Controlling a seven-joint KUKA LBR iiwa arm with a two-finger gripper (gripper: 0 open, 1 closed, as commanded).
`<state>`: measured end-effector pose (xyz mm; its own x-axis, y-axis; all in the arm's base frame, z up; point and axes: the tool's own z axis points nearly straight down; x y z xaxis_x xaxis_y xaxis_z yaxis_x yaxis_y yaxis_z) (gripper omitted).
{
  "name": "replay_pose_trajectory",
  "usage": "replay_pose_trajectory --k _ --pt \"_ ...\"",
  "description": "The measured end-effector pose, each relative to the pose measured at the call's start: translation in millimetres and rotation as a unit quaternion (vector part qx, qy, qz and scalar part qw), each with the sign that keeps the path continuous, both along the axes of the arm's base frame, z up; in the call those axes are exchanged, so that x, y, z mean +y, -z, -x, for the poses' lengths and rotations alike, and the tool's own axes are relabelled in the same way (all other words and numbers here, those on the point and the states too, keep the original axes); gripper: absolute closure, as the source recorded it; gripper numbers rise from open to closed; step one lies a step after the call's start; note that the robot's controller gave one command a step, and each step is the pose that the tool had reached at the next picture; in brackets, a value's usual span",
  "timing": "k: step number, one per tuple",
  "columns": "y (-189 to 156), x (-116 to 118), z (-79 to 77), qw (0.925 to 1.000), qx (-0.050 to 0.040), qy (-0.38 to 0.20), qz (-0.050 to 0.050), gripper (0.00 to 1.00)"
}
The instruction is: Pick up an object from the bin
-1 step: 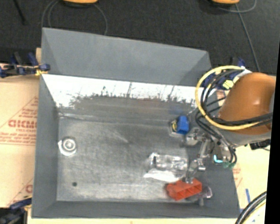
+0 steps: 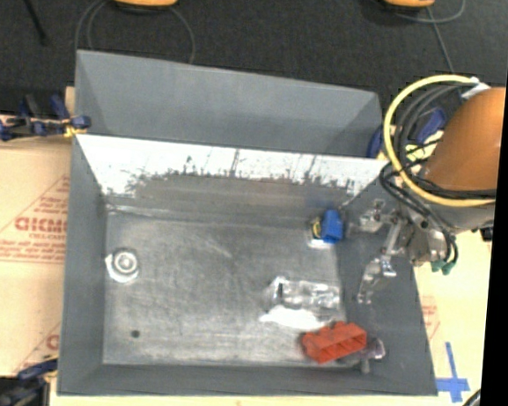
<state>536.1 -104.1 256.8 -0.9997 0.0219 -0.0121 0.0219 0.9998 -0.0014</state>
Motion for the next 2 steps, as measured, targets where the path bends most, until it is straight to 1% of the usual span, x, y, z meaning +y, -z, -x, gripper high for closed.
replay_pose_trajectory --k 1,2 --pt "95 30 18.9 0.9993 0.0087 -0.037 -0.001 0.0" --pt "185 44 -4.1 0.9992 0.0015 0.039 -0.001 0.0"
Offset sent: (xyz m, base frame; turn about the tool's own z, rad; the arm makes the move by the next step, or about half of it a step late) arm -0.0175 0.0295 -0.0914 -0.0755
